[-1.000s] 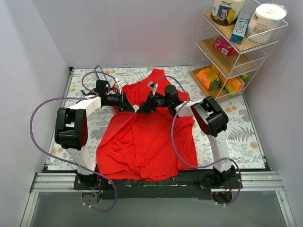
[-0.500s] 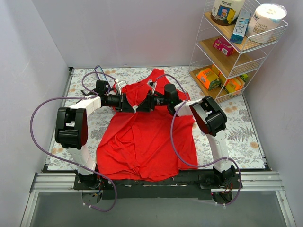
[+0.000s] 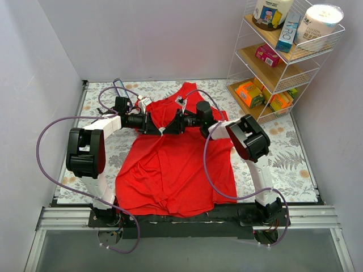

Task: Pin the brooch onto the clothing

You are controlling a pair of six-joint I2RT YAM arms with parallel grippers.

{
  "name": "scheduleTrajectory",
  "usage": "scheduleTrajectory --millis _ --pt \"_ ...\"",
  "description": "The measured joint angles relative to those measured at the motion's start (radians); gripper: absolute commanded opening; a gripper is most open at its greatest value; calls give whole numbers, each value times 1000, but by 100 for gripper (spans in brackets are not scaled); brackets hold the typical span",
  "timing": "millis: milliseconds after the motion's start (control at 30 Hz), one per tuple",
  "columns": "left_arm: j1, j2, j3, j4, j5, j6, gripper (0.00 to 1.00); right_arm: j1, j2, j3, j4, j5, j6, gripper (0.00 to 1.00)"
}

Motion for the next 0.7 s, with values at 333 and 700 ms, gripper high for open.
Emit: scheduleTrajectory --millis 333,700 --pt "0 0 0 -3 -1 15 0 4 23 53 -47 -26 -6 33" --pt "1 0 0 -2 -32 33 0 8 28 70 -97 -3 -3 20"
